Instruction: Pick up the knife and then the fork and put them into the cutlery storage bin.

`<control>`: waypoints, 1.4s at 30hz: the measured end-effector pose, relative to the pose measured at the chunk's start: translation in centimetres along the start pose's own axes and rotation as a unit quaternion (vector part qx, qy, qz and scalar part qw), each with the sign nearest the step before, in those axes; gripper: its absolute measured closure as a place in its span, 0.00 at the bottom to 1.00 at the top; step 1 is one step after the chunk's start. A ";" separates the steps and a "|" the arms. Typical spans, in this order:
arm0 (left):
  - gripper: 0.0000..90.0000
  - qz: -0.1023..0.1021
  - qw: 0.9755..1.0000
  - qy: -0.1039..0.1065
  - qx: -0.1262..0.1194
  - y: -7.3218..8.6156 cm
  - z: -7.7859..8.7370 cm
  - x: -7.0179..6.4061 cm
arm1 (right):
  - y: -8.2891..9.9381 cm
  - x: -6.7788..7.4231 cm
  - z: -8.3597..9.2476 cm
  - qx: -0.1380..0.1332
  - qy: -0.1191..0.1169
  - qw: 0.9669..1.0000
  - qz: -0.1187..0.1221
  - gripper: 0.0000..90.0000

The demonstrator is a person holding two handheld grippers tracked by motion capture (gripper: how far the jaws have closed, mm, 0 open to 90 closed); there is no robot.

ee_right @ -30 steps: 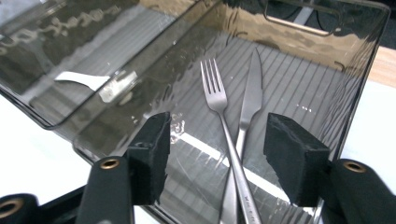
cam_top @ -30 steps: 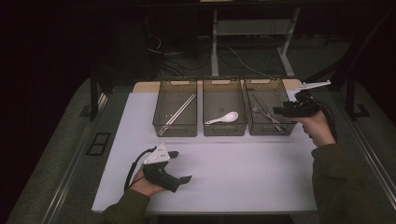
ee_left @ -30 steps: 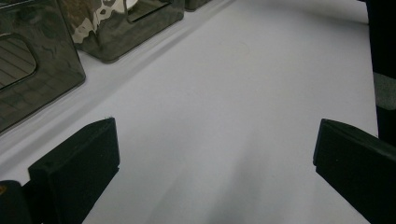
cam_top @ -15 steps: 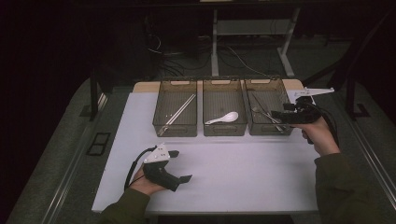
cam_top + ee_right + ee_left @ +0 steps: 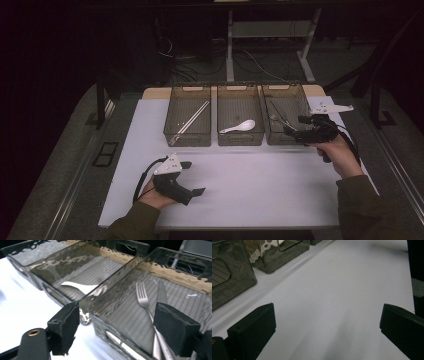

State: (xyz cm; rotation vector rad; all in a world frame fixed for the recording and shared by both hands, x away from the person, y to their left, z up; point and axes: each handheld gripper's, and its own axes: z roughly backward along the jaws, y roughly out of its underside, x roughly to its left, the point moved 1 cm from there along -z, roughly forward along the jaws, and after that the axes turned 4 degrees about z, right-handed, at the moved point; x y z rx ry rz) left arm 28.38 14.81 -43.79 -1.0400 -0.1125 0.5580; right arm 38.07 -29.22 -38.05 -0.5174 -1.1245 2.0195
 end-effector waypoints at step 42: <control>0.00 0.000 1.000 -0.001 -0.002 0.0 0.2 -0.1 | 6.3 4.9 2.5 -0.018 -0.033 0.999 0.016 0.20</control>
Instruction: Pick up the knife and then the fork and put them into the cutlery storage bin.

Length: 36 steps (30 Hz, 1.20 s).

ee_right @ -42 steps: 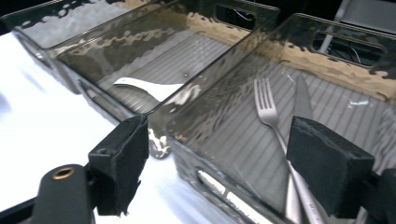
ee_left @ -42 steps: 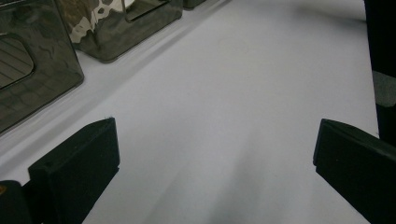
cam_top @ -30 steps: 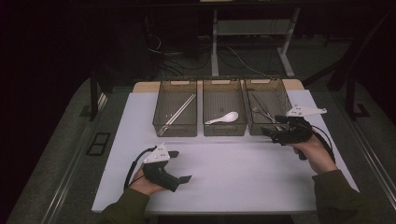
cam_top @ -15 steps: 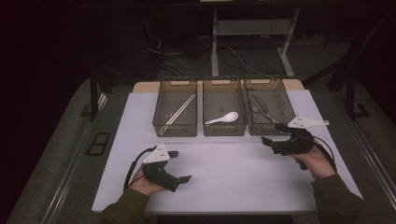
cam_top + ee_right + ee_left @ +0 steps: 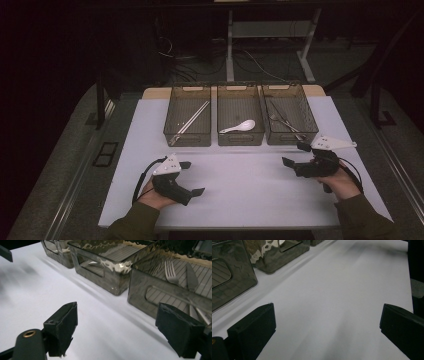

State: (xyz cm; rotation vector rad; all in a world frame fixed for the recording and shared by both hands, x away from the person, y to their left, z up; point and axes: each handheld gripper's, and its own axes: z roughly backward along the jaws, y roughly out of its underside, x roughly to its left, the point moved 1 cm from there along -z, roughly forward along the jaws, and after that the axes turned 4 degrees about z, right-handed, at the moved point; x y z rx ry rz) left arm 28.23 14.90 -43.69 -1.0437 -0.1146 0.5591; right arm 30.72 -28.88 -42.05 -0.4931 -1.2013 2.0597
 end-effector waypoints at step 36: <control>0.00 -0.004 1.000 -0.001 0.004 0.0 0.0 -0.1 | 3.7 3.4 1.5 0.010 -0.023 1.000 0.003 0.13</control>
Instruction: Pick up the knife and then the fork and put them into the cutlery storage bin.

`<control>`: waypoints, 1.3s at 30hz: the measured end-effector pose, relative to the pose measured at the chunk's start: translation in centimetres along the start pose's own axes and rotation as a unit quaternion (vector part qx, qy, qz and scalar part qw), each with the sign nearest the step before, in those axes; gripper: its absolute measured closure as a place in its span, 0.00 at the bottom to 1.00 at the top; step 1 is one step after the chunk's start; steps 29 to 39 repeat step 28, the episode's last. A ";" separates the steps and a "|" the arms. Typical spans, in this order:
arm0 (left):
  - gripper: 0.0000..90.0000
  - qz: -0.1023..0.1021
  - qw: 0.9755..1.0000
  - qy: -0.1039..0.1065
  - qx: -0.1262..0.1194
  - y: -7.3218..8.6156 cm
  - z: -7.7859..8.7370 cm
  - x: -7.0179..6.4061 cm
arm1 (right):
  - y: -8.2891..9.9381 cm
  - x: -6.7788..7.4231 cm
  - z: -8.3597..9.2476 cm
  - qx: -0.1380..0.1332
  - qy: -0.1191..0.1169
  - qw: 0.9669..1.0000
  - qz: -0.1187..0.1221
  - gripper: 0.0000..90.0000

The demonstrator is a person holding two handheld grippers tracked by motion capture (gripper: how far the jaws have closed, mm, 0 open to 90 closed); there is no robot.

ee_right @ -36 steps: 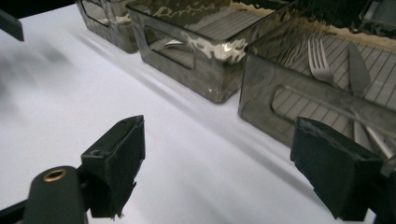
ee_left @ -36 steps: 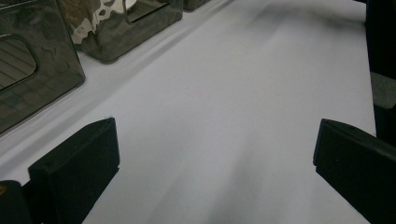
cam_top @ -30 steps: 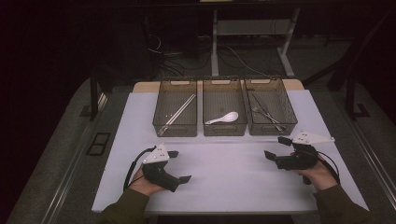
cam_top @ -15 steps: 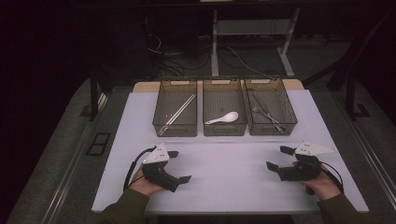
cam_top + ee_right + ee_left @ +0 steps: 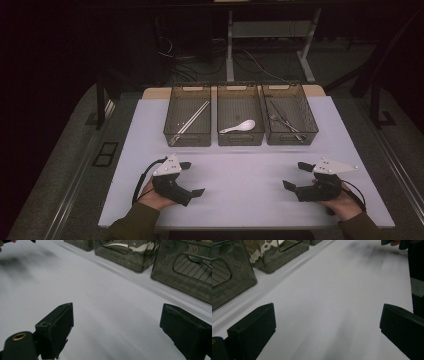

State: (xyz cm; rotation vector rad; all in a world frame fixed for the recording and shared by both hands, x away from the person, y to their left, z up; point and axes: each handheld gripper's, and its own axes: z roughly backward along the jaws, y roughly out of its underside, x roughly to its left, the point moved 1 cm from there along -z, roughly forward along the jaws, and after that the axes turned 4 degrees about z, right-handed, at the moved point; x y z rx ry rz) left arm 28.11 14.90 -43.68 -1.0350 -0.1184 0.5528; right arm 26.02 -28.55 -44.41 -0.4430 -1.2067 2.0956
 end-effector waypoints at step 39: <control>0.00 0.001 1.000 0.000 0.002 0.0 -0.1 0.0 | 0.3 0.1 -0.2 0.007 0.004 1.000 -0.008 0.11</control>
